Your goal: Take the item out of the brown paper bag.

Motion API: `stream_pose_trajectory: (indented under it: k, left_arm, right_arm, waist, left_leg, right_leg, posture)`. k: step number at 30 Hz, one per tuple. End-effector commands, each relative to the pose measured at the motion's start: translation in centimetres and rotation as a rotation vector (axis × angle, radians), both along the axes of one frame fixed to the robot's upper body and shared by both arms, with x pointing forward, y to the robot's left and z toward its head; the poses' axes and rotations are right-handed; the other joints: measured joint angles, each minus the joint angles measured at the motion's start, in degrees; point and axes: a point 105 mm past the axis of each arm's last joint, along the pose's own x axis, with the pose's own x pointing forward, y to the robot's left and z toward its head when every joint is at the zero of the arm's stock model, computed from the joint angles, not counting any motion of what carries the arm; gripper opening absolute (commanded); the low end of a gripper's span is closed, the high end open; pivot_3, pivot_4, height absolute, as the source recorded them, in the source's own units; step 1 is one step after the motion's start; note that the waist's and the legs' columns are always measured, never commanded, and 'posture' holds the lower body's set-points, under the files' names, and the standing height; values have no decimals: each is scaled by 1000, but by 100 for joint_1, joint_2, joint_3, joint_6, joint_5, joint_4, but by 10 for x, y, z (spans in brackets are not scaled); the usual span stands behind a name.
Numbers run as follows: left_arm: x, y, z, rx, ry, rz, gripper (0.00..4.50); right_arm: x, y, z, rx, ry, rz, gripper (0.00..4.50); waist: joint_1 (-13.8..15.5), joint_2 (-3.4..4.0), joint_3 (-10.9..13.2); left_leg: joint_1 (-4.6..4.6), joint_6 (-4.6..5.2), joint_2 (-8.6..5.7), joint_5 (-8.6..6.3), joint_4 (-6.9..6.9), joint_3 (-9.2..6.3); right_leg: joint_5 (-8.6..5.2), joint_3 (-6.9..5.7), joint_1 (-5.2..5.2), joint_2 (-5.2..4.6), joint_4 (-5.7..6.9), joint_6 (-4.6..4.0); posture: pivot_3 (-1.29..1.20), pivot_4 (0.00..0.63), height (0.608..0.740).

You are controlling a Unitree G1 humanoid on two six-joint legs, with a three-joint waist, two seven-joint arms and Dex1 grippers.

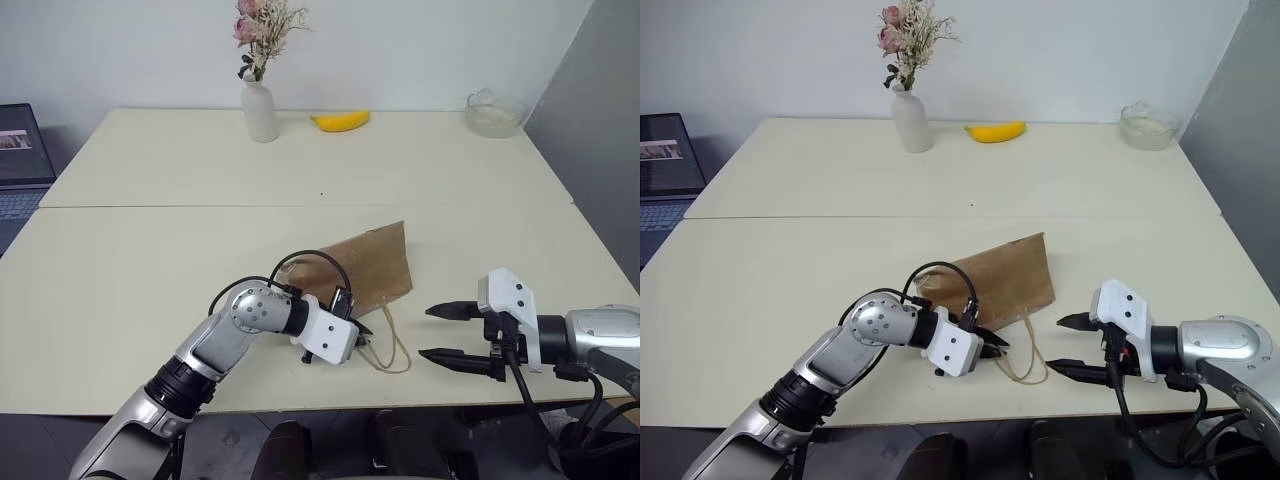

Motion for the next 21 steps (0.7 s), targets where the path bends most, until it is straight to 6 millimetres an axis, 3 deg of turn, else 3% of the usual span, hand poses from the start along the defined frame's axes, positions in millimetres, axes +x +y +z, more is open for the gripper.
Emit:
stream_pose_trajectory:
  k: [1,3,10,17,21]
  left_arm:
    - [1,-4,16,-49,-26,1,18]
    - [3,-3,24,-90,1,37,18]
    - [41,11,85,-364,74,331,18]
    - [40,21,89,-387,91,370,18]
    - [38,23,86,-371,81,373,18]
  right_arm:
    - [-3,5,4,6,-24,37,3368]
    - [-4,7,3,6,-25,40,3368]
    - [-19,26,-9,-7,-6,123,3368]
    - [2,54,-18,0,-72,124,3368]
    - [10,57,-13,-7,-108,140,3368]
  waist:
    - [0,0,0]
    - [0,0,0]
    - [-8,-1,0]
    - [-59,-2,-1]
    - [-37,-2,-1]
  left_leg:
    - [0,0,0,0,0,0]
    - [0,0,1,0,0,-1]
    - [0,0,4,0,4,-4]
    - [6,-1,4,0,2,-3]
    - [3,-1,4,1,3,-9]
  right_leg:
    - [0,-1,0,0,0,0]
    - [0,-1,0,0,1,0]
    - [0,-9,0,5,4,1]
    - [1,-2,-1,7,5,1]
    - [1,-1,-3,5,7,1]
  posture:
    - [0,150,740]
    - [0,150,740]
    - [0,150,740]
    - [0,150,740]
    - [0,150,740]
